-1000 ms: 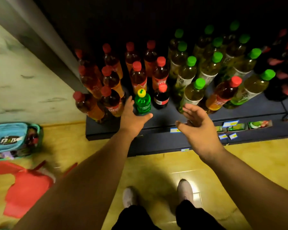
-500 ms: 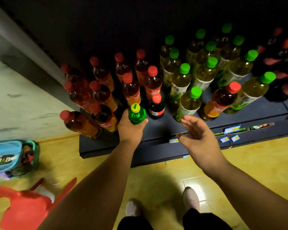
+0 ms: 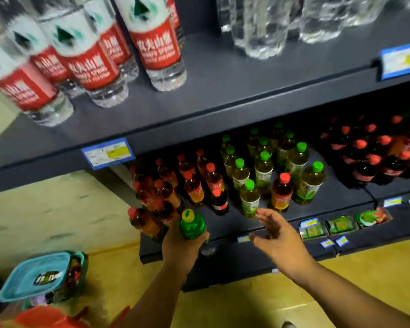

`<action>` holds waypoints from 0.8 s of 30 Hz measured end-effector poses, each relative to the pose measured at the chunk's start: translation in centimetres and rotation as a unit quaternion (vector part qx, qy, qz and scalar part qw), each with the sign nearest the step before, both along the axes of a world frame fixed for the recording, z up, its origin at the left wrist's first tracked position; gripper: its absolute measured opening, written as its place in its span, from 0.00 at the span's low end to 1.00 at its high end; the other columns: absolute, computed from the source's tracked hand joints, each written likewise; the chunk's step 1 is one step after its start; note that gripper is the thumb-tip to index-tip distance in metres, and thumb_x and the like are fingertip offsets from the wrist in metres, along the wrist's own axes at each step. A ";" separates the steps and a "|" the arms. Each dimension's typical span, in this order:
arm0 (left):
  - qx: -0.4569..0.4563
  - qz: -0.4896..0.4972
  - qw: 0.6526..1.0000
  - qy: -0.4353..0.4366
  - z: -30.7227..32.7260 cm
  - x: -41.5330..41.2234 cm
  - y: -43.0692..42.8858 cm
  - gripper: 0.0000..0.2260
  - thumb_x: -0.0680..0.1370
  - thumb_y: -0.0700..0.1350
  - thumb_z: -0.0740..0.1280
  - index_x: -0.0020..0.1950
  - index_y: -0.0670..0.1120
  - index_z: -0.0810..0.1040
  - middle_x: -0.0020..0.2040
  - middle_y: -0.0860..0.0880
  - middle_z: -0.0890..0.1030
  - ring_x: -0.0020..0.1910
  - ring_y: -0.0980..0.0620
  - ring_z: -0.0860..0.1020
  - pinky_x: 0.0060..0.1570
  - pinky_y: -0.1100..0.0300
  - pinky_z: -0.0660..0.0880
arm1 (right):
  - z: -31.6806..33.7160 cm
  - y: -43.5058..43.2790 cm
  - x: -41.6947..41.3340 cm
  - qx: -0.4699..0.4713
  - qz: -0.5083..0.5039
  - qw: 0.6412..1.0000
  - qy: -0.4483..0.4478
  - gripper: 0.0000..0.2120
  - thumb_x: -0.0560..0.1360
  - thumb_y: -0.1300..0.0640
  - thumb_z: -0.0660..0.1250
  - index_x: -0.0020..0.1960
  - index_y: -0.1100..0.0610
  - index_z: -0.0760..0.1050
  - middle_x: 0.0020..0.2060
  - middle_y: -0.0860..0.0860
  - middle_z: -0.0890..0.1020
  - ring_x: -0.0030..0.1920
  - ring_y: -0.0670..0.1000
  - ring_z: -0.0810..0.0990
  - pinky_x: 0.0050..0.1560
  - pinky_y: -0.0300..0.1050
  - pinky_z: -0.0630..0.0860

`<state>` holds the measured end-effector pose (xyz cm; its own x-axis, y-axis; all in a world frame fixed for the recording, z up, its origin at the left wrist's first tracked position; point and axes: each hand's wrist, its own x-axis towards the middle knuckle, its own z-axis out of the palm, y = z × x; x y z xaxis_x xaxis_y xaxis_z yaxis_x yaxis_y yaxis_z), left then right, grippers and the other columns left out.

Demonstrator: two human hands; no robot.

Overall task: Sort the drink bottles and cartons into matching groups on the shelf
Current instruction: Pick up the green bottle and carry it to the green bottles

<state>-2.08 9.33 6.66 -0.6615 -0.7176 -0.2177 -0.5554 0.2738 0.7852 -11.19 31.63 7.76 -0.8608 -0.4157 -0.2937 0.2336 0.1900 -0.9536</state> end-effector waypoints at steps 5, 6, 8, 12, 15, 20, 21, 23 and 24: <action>0.002 0.010 1.000 0.029 3.3 0.6 4.3 0.28 0.61 0.59 0.77 0.58 0.57 0.76 0.50 0.56 0.84 0.50 0.51 0.83 0.51 0.42 0.81 | 2.1 2.3 -0.1 0.021 0.064 0.997 0.023 0.29 0.69 0.62 0.77 0.64 0.44 0.70 0.62 0.40 0.77 0.67 0.42 0.73 0.68 0.47 0.72; -0.003 0.006 0.999 0.035 3.9 0.4 5.2 0.27 0.62 0.57 0.78 0.58 0.58 0.75 0.50 0.56 0.84 0.50 0.52 0.83 0.51 0.43 0.81 | 2.2 2.9 -0.4 0.034 0.076 0.996 0.035 0.30 0.68 0.60 0.78 0.65 0.44 0.70 0.63 0.39 0.77 0.67 0.41 0.73 0.68 0.46 0.72; -0.009 -0.002 0.999 0.045 5.1 0.2 6.7 0.26 0.65 0.54 0.80 0.60 0.59 0.75 0.52 0.58 0.83 0.51 0.53 0.82 0.50 0.47 0.81 | 2.6 3.5 -0.4 0.039 0.091 0.994 0.050 0.33 0.67 0.56 0.79 0.68 0.45 0.70 0.64 0.38 0.76 0.67 0.39 0.73 0.69 0.46 0.72; -0.029 -0.042 0.998 0.047 7.5 -0.9 8.8 0.25 0.65 0.51 0.81 0.59 0.56 0.75 0.51 0.58 0.82 0.49 0.61 0.80 0.42 0.70 0.72 | 3.5 3.3 0.0 0.031 0.102 0.991 0.082 0.37 0.66 0.54 0.80 0.70 0.42 0.67 0.65 0.36 0.74 0.68 0.37 0.71 0.69 0.43 0.71; -0.033 -0.083 0.994 0.059 9.0 -1.3 10.1 0.25 0.66 0.51 0.81 0.59 0.57 0.76 0.51 0.60 0.82 0.49 0.69 0.79 0.42 0.76 0.72 | 4.8 2.7 0.6 0.011 0.108 0.987 0.116 0.37 0.65 0.55 0.81 0.69 0.42 0.68 0.62 0.31 0.75 0.65 0.33 0.73 0.64 0.35 0.72; 0.003 -0.157 0.985 0.073 9.6 -1.8 12.2 0.30 0.66 0.52 0.80 0.66 0.60 0.75 0.57 0.62 0.81 0.57 0.68 0.78 0.55 0.71 0.74 | 6.3 2.7 1.4 -0.023 0.074 0.988 0.131 0.34 0.67 0.62 0.78 0.67 0.42 0.70 0.57 0.33 0.80 0.58 0.35 0.78 0.55 0.32 0.75; 0.010 -0.165 0.983 0.077 9.5 -1.9 12.9 0.30 0.67 0.51 0.80 0.67 0.60 0.74 0.58 0.62 0.81 0.57 0.69 0.77 0.56 0.72 0.74 | 6.2 3.1 1.5 -0.026 0.065 0.989 0.128 0.33 0.68 0.64 0.77 0.67 0.41 0.71 0.56 0.33 0.80 0.58 0.35 0.79 0.54 0.32 0.76; 0.029 -0.180 0.980 0.083 9.2 -2.1 14.3 0.30 0.68 0.50 0.80 0.67 0.60 0.75 0.57 0.63 0.81 0.57 0.70 0.77 0.55 0.75 0.73 | 6.1 4.2 1.6 -0.020 0.045 0.991 0.126 0.32 0.69 0.65 0.76 0.66 0.42 0.71 0.55 0.35 0.81 0.57 0.38 0.80 0.55 0.35 0.77; 0.041 -0.193 0.977 0.082 9.1 -2.2 14.9 0.29 0.69 0.50 0.79 0.67 0.60 0.75 0.58 0.63 0.82 0.57 0.70 0.78 0.56 0.74 0.74 | 5.9 4.9 1.7 -0.013 0.033 0.991 0.126 0.31 0.68 0.64 0.76 0.65 0.43 0.72 0.54 0.36 0.82 0.56 0.39 0.81 0.54 0.36 0.78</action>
